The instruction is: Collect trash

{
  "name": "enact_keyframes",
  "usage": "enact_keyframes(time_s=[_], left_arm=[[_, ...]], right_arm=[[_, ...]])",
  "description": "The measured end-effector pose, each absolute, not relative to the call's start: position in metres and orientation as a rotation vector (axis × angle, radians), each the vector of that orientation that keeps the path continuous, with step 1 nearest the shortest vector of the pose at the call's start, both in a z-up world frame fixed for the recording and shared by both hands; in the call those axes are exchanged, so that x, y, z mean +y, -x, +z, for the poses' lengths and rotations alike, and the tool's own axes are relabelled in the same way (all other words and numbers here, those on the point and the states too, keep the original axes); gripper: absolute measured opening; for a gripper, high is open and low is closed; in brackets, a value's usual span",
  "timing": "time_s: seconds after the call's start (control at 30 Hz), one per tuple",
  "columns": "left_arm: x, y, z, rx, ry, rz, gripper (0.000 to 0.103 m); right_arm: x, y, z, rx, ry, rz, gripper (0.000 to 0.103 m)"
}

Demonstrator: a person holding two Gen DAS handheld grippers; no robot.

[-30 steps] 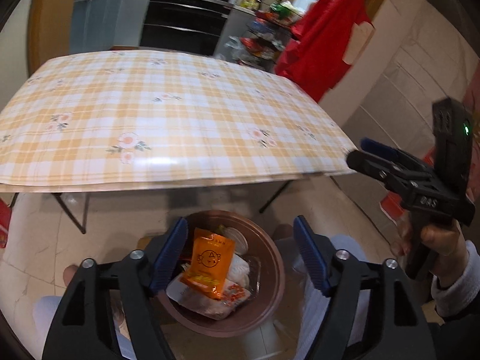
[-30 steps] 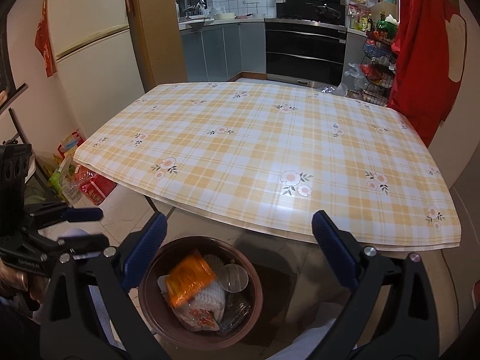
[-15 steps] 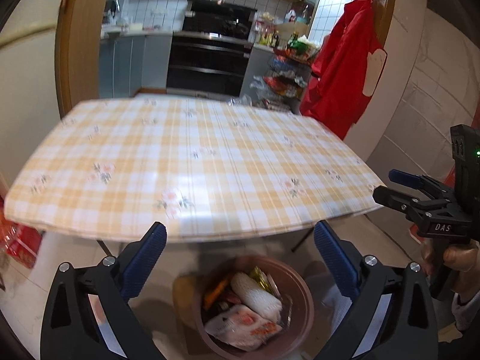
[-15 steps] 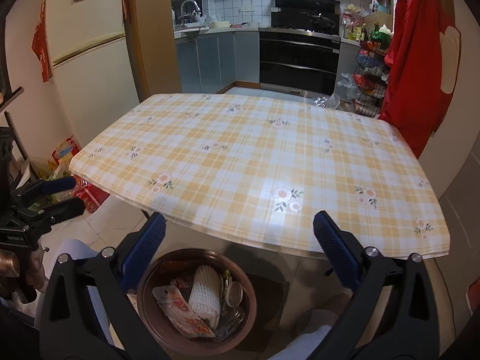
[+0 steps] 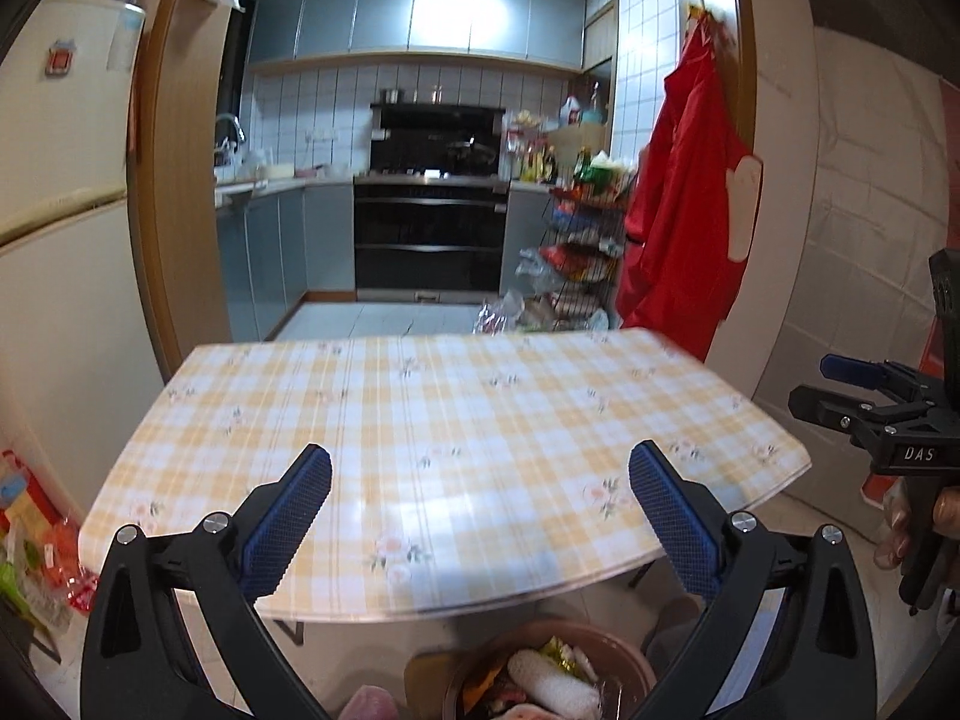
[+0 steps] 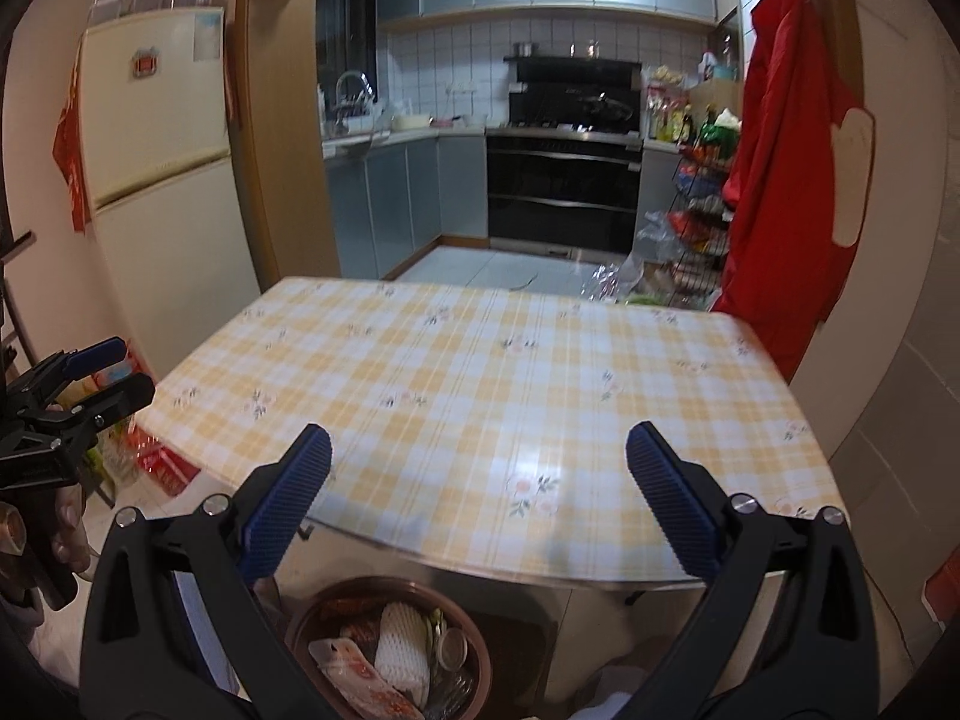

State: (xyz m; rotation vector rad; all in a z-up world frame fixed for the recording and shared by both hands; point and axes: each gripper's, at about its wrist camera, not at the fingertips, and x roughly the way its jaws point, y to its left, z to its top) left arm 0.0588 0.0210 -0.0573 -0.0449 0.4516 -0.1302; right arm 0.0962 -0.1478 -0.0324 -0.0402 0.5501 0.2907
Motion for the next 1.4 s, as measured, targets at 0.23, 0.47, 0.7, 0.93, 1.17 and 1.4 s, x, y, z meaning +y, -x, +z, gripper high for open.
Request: enact_keyframes(time_s=[0.23,0.47,0.7,0.93,1.17,1.4], left_arm=[[0.018,-0.057,-0.034,0.411,0.039,-0.120,0.097],[0.014,-0.055,-0.031,0.401,0.002,-0.084,0.097],[0.011,-0.052,-0.031,0.397,-0.022,-0.071,0.097],[0.011,-0.051,-0.030,0.401,-0.029,-0.073,0.097],[0.011,-0.052,-0.030,0.401,-0.035,-0.069,0.097],[0.012,-0.051,-0.031,0.409,-0.036,-0.069,0.097]], right_arm=[[-0.150,-0.093,-0.018,0.521,0.038,0.273,0.097],[-0.150,-0.094,-0.018,0.525,0.036,0.265,0.097],[-0.151,-0.093,-0.019,0.525,0.036,0.257,0.097],[-0.151,-0.093,-0.019,0.524,0.037,0.256,0.097],[-0.154,-0.094,-0.020,0.527,0.032,0.250,0.097],[-0.156,-0.095,-0.022,0.535,0.035,0.247,0.097]])
